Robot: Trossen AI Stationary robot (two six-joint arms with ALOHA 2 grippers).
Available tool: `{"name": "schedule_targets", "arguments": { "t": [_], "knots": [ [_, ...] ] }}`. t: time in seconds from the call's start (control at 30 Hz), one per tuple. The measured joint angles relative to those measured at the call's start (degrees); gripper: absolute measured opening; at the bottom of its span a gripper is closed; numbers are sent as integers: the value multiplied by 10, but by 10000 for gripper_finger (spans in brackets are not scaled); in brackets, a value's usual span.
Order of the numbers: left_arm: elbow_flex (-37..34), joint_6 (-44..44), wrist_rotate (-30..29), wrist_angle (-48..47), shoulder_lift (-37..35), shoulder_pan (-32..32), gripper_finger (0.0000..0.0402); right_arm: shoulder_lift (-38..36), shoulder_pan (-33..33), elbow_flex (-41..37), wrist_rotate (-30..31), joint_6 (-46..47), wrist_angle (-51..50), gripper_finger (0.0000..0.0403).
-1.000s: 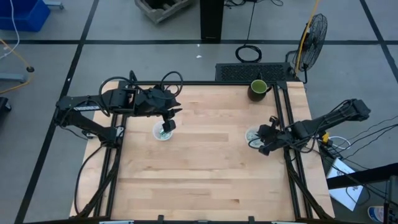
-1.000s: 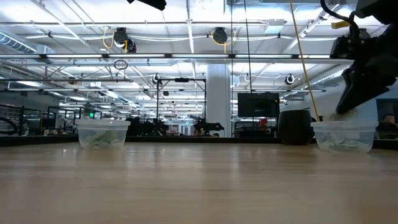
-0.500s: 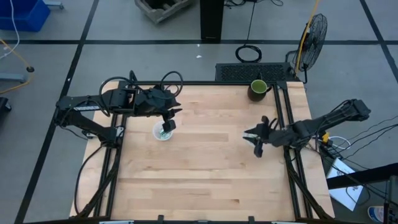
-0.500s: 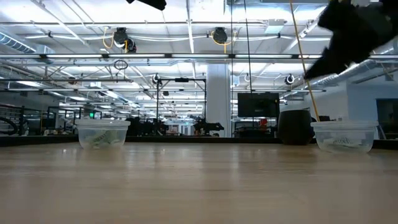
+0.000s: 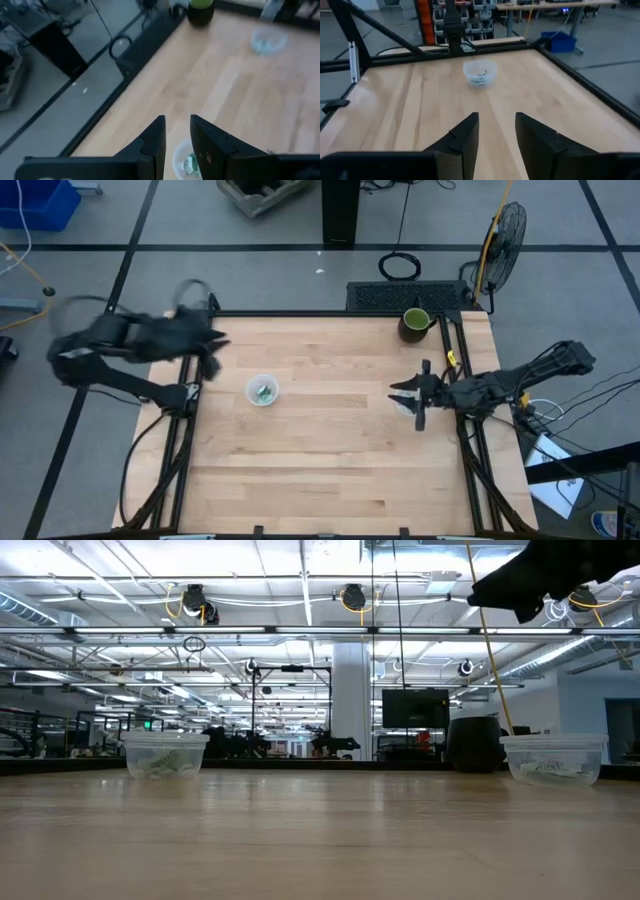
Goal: Pick and place items into bin
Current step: Return to Home Position
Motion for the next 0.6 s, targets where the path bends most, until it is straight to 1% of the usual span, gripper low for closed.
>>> {"name": "schedule_targets", "arguments": {
  "t": [0.07,0.17,0.27,0.33,0.4,0.47,0.53,0.6],
  "knots": [
    [-2,-13,-3,-8,-44,-11,95,-13,0,0,-1,-8,-1,121],
    [-36,-30,-2,-2,-115,-30,95,-38,0,0,-1,-21,0,119],
    [-106,-51,-4,15,-195,-45,95,-59,0,0,-1,-34,-14,119],
    [-174,-52,-4,61,-250,-52,95,-67,0,0,-1,-30,-20,121],
    [-256,-16,-2,146,-302,-58,95,-69,0,0,-1,-21,-13,121],
    [-344,42,14,254,-346,-62,95,-66,0,-4,-2,-18,3,120],
    [-438,98,51,383,-378,-65,95,-63,0,-27,-2,-20,42,119],
    [-517,136,90,497,-395,-66,95,-61,0,-64,-5,-33,103,119]
  ]
}}
